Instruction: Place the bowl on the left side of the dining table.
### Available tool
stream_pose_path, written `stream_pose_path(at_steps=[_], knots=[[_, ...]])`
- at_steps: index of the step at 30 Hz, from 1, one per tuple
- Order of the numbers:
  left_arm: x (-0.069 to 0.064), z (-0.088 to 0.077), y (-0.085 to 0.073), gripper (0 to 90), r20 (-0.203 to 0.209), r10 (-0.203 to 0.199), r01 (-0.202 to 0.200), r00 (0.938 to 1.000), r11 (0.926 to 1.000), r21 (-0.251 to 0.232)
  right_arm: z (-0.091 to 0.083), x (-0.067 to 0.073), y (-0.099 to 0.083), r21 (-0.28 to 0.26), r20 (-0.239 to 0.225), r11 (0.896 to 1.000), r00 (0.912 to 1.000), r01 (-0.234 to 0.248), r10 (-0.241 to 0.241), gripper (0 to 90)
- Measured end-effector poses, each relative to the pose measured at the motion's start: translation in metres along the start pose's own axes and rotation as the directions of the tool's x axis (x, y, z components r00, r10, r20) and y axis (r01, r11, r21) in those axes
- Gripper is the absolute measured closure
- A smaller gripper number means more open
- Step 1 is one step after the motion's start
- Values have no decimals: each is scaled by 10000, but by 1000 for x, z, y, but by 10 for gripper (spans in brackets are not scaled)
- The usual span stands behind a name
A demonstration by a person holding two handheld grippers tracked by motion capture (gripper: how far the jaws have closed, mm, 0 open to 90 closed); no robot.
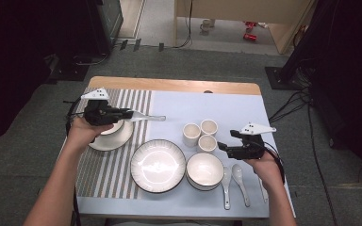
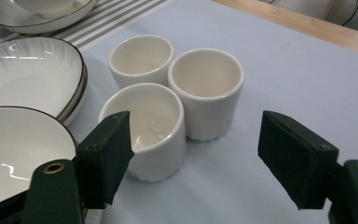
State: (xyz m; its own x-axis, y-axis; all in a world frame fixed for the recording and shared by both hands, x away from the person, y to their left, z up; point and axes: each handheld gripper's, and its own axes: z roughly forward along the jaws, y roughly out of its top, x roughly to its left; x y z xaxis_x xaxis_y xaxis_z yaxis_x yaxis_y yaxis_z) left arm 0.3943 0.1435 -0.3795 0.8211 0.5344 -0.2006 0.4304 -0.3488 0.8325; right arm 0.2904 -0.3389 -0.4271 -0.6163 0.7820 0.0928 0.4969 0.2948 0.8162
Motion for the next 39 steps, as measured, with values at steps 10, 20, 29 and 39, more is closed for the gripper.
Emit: stream_pose_path(at_steps=[10,20,29,39], knots=[[10,-6,-4,816,-444,-1,6,9990,9999,104,1,-10,-9,-117,498,9993,9981,-364,369,214],[18,-10,-8,826,-490,-112,122,9987,9997,195,4,-12,-17,218,433,9985,9979,-494,484,214],[29,-15,-13,826,-692,-415,411,9967,9991,-62,2,-16,-23,272,558,9975,9964,-650,634,214],[44,-24,-21,826,-999,-708,691,9925,9974,-208,1,-13,-36,739,452,9959,9977,-529,497,214]])
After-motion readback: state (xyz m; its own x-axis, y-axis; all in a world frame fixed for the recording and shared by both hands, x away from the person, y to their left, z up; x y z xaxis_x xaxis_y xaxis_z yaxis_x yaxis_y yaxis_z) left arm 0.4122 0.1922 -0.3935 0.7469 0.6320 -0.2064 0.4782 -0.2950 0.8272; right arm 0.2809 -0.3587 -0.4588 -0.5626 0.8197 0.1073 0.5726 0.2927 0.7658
